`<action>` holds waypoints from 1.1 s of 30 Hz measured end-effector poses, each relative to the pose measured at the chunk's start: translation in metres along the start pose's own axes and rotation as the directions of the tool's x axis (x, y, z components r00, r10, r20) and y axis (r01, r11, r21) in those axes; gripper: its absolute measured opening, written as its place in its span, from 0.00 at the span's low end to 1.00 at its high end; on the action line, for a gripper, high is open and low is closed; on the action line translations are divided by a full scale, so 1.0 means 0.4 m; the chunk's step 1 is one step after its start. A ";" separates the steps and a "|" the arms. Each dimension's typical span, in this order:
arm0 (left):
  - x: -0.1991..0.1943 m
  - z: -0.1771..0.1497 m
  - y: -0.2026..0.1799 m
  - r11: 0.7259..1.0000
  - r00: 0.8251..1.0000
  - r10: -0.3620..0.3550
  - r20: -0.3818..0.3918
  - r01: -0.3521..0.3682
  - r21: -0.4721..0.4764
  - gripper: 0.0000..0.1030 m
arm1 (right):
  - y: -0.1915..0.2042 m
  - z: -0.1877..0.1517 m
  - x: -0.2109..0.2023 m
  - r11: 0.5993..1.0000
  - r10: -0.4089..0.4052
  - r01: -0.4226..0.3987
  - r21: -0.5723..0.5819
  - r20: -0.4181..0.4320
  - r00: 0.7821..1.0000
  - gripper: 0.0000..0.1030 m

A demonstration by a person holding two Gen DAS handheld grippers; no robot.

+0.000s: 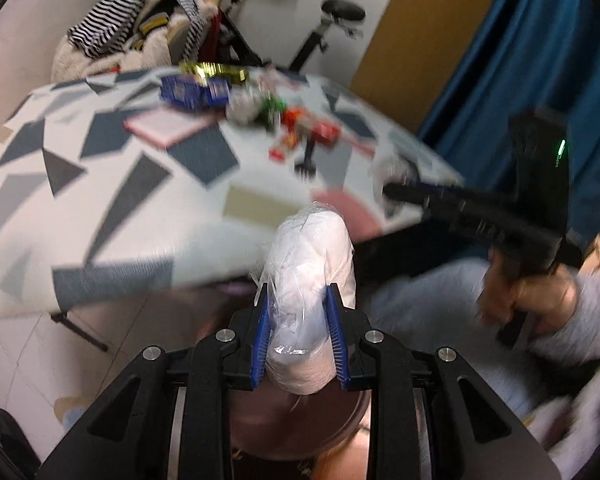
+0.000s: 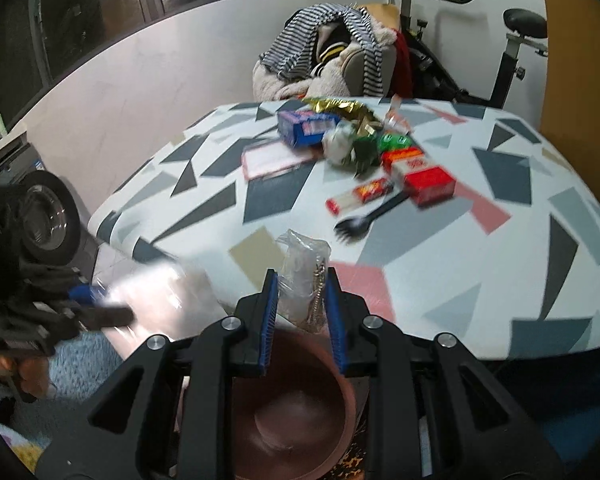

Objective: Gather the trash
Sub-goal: 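Carry both held bags down to the brown bin under the table, then open the left tool to drop the white bag while the right tool drops the clear bag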

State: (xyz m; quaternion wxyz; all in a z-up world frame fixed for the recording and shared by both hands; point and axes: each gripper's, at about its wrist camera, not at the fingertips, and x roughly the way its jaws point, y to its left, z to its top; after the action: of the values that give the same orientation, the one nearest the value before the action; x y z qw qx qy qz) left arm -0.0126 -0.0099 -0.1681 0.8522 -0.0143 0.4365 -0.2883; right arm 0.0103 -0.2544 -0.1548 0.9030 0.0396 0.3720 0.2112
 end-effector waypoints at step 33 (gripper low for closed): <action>0.275 -0.158 0.011 0.994 0.968 0.099 -0.229 -0.085 0.070 0.72 | -0.008 -0.191 0.171 0.997 0.048 -0.034 0.072 -0.204 0.978 0.26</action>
State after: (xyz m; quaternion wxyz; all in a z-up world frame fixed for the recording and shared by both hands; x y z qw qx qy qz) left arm -0.0084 -0.0473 -0.2892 0.8078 0.0650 0.5245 -0.2610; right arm 0.0023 -0.2356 -0.2552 0.8534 0.0562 0.4693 0.2199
